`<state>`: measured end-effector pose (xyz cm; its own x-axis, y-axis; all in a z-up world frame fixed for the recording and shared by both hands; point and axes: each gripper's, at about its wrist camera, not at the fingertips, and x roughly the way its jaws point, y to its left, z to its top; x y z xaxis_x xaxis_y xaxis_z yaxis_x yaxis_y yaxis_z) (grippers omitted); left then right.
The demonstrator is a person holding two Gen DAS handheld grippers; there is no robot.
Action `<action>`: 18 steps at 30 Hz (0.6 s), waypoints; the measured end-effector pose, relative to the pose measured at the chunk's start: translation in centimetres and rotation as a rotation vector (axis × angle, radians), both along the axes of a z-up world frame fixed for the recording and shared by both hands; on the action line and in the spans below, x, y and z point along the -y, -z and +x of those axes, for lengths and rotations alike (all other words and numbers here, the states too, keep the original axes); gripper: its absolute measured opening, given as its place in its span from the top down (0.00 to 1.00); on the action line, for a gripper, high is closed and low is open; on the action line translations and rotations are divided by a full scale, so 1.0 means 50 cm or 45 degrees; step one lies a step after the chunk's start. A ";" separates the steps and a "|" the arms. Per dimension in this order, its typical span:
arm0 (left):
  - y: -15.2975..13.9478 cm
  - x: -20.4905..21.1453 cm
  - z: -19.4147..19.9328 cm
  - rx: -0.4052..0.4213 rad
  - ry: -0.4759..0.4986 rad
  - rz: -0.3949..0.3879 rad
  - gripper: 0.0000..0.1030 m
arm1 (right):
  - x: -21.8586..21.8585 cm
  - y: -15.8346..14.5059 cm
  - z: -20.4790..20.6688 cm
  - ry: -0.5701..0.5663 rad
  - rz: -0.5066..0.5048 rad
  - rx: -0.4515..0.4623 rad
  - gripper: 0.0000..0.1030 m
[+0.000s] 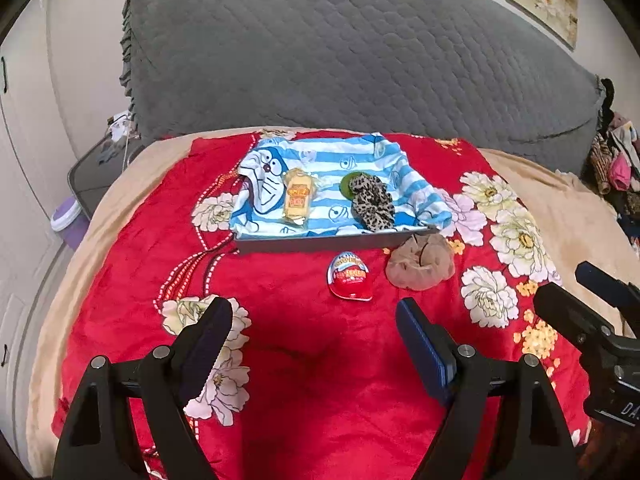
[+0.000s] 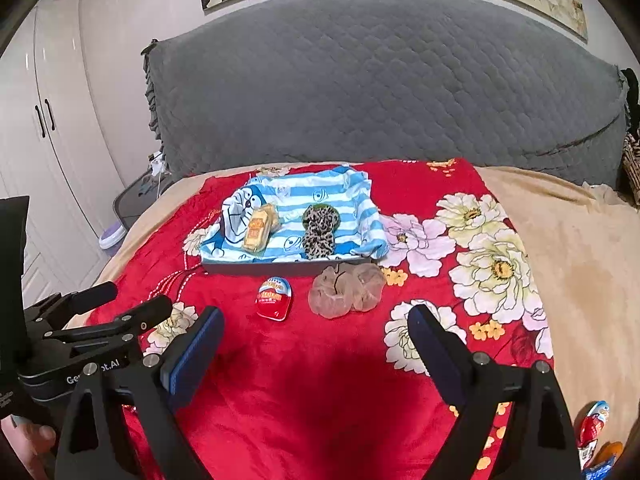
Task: Organize objects
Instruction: 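Move the left tool toward the red egg while the right approaches the beige scrunchie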
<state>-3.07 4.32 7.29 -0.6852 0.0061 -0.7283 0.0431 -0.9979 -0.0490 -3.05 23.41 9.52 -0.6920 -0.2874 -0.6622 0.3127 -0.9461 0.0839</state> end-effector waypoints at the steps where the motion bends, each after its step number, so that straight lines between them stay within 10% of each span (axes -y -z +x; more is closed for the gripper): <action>1: 0.005 -0.002 0.000 -0.001 0.003 -0.005 0.18 | -0.001 0.004 -0.001 0.001 0.005 0.000 0.10; 18: 0.063 -0.020 -0.047 0.039 0.029 -0.001 0.18 | -0.004 0.053 -0.053 0.027 0.034 0.047 0.10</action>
<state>-5.41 5.33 4.17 -0.6624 0.0212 -0.7489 0.0215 -0.9986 -0.0474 -5.72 23.60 6.88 -0.6729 -0.2544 -0.6946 0.2895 -0.9547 0.0693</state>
